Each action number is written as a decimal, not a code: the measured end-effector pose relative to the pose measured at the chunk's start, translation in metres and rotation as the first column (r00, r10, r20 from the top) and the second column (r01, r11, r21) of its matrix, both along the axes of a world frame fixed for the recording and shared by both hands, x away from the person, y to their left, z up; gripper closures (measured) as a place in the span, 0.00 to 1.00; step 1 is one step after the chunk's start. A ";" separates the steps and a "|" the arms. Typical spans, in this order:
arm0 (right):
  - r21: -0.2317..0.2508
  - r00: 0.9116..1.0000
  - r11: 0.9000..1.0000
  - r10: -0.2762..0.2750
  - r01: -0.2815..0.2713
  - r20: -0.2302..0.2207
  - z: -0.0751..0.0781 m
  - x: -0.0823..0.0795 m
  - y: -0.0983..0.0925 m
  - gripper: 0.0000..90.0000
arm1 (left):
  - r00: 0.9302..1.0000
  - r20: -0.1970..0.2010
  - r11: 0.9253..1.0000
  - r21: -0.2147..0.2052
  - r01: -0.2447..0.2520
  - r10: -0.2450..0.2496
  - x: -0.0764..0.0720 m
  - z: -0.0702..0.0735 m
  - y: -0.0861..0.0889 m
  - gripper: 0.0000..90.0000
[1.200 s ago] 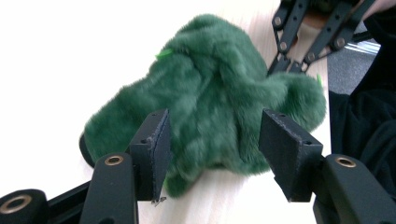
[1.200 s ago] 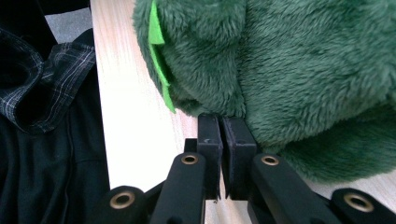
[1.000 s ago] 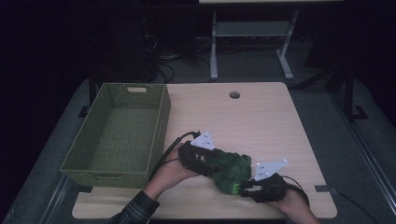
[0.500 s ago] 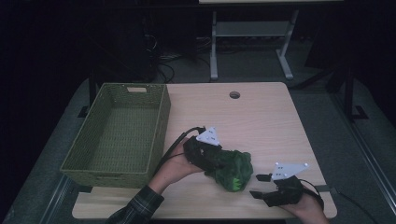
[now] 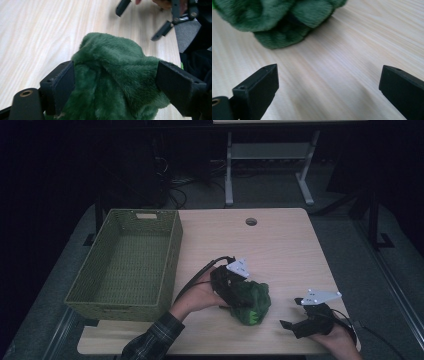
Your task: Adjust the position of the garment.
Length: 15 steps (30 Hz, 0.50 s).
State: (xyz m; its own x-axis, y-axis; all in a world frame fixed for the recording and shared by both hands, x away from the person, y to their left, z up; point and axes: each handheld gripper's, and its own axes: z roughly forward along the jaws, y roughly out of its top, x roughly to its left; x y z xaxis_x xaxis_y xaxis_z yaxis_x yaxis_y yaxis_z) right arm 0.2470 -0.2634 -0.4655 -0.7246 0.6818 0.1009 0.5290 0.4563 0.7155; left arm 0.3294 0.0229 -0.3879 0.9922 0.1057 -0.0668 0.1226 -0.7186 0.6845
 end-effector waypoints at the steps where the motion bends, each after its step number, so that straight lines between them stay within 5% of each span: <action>1: 0.001 1.000 1.000 -0.005 0.005 0.001 0.000 0.001 -0.001 0.03 | 1.000 -0.003 1.000 0.003 0.009 -0.009 0.000 -0.002 -0.002 0.17; 15: -0.006 0.999 0.999 -0.045 0.045 0.007 -0.004 0.005 -0.007 0.03 | 0.996 -0.032 0.991 0.104 0.083 -0.080 -0.001 -0.025 -0.015 0.17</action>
State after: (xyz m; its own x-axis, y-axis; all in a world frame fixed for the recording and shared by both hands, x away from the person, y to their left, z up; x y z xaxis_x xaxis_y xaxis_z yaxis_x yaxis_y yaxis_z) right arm 0.2521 -0.2701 -0.4693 -0.6940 0.7141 0.0918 0.5441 0.4367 0.7164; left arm 0.3287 0.0076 -0.4124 0.9957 0.0320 -0.0872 0.0782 -0.7948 0.6018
